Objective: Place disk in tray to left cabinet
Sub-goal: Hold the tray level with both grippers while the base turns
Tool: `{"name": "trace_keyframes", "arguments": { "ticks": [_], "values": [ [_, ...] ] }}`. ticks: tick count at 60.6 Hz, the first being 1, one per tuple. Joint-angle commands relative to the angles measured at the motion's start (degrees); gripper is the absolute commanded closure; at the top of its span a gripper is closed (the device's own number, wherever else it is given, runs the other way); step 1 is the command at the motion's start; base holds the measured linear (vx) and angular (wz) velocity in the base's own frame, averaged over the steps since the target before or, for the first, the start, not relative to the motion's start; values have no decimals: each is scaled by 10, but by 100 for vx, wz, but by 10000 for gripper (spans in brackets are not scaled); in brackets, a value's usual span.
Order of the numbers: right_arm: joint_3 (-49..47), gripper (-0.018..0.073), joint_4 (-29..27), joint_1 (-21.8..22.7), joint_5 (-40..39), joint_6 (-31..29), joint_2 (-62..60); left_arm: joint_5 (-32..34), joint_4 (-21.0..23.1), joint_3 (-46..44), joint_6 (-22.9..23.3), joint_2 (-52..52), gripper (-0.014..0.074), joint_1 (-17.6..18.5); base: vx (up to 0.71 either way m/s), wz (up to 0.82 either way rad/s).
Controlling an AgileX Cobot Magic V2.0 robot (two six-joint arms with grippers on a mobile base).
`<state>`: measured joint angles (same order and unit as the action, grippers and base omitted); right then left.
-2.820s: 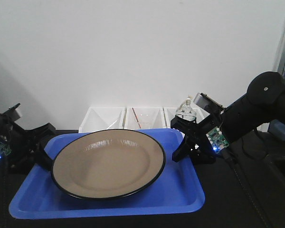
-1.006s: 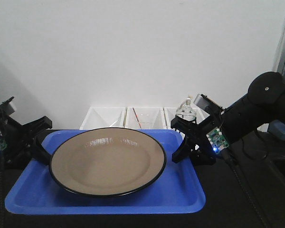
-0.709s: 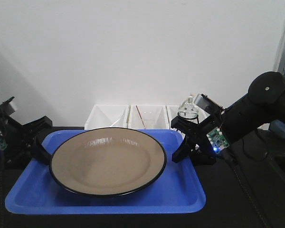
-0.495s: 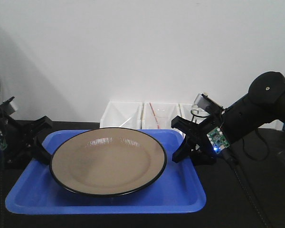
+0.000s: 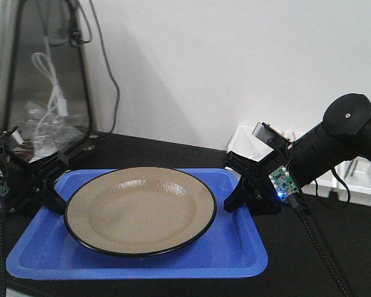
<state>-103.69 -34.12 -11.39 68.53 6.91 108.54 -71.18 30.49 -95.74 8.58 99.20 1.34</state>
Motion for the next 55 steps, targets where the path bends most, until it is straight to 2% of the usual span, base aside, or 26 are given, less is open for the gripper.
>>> {"name": "trace_keyframes", "arguments": {
  "ticks": [1, 30, 55],
  "values": [
    [-20, 560, -129, -19, -10, -1, -41, -6, 132, -23, 15, -34, 596, 18, -16, 66],
    [-20, 560, -129, -19, -2, -1, -41, -6, 132, -23, 15, -34, 596, 18, -13, 70],
    [-20, 560, -129, -19, -1, -1, -41, -6, 132, -23, 15, -34, 596, 18, -1, 71]
  ]
}}
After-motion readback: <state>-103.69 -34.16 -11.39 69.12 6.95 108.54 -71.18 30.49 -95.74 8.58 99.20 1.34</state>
